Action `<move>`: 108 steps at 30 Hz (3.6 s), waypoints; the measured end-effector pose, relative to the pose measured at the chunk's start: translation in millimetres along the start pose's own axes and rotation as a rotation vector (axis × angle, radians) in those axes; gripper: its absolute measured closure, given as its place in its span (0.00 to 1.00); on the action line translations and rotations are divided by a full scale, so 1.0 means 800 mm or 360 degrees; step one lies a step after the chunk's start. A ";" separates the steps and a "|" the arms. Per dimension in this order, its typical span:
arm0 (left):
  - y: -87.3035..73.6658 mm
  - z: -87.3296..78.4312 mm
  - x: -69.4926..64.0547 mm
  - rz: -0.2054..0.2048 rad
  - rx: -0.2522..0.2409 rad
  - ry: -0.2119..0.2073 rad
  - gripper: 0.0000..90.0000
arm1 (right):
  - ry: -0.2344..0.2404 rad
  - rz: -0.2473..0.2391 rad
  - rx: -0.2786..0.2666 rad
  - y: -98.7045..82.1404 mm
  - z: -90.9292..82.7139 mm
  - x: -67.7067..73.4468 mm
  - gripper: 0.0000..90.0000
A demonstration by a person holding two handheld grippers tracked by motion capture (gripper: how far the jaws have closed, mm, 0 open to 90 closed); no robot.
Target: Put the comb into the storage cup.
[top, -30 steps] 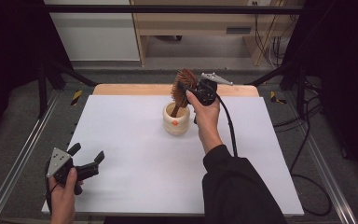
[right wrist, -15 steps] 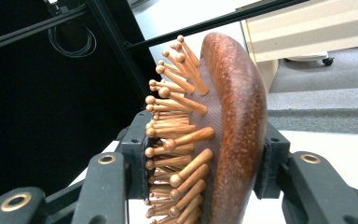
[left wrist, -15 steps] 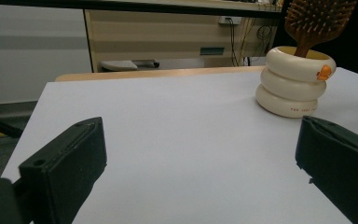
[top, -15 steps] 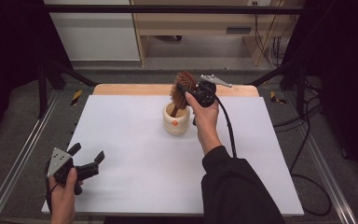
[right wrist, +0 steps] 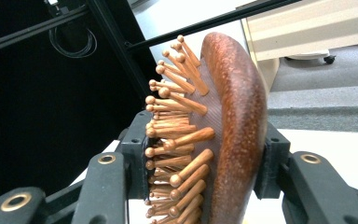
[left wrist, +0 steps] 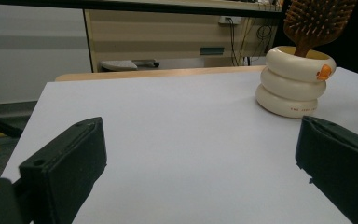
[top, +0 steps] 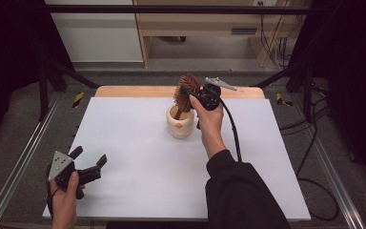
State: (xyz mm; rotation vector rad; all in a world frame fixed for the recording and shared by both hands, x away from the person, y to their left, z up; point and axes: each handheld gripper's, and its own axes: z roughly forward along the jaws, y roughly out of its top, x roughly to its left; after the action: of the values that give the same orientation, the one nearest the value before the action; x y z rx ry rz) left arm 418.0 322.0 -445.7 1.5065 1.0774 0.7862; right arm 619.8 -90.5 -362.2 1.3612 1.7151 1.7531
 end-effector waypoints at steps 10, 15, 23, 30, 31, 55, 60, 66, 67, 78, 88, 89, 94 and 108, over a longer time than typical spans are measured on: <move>0.000 0.000 0.000 -0.0001 0.0005 -0.0002 0.02 | 0.0003 0.0007 0.0004 -0.003 0.002 0.001 0.56; -0.001 0.001 0.000 0.0000 0.0008 -0.0005 0.02 | 0.0002 0.0023 0.0005 -0.004 0.002 -0.002 0.56; -0.001 0.001 -0.001 0.0001 0.0011 -0.0007 0.02 | 0.0006 0.0036 0.0011 -0.007 0.003 -0.003 0.56; -0.001 0.002 -0.001 0.0001 0.0012 -0.0009 0.02 | 0.0011 0.0044 0.0013 -0.008 0.004 -0.004 0.56; -0.001 0.002 -0.001 0.0001 0.0012 -0.0009 0.02 | 0.0010 0.0046 0.0015 -0.009 0.004 -0.004 0.56; -0.001 0.002 -0.001 0.0005 0.0016 -0.0013 0.02 | 0.0002 0.0083 0.0017 -0.010 0.004 -0.014 0.55; -0.001 0.002 -0.001 0.0004 0.0016 -0.0013 0.02 | 0.0001 0.0097 0.0020 -0.010 0.003 -0.016 0.55; -0.001 0.002 -0.001 0.0005 0.0019 -0.0017 0.02 | 0.0003 0.0111 0.0011 -0.012 0.001 -0.020 0.55; -0.001 0.002 -0.001 0.0005 0.0019 -0.0017 0.02 | 0.0005 0.0118 0.0010 -0.012 0.001 -0.021 0.55; -0.001 0.003 -0.002 0.0006 0.0022 -0.0020 0.02 | 0.0008 0.0152 0.0012 -0.013 -0.001 -0.027 0.54; -0.001 0.003 -0.001 0.0009 0.0024 -0.0021 0.02 | 0.0004 0.0164 0.0019 -0.013 -0.001 -0.031 0.53; -0.001 0.003 -0.002 0.0008 0.0024 -0.0022 0.02 | 0.0001 0.0162 0.0018 -0.013 -0.001 -0.031 0.53; -0.001 0.003 -0.001 0.0006 0.0025 -0.0019 0.02 | -0.0005 0.0175 0.0023 -0.013 -0.002 -0.034 0.52; -0.001 0.003 -0.001 0.0006 0.0025 -0.0019 0.02 | -0.0002 0.0180 0.0028 -0.013 -0.002 -0.036 0.52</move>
State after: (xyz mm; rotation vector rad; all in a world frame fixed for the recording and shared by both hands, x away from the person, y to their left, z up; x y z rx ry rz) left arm 419.6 320.1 -447.2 1.5250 1.0741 0.7720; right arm 628.4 -111.9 -382.8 1.4938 1.6870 1.7999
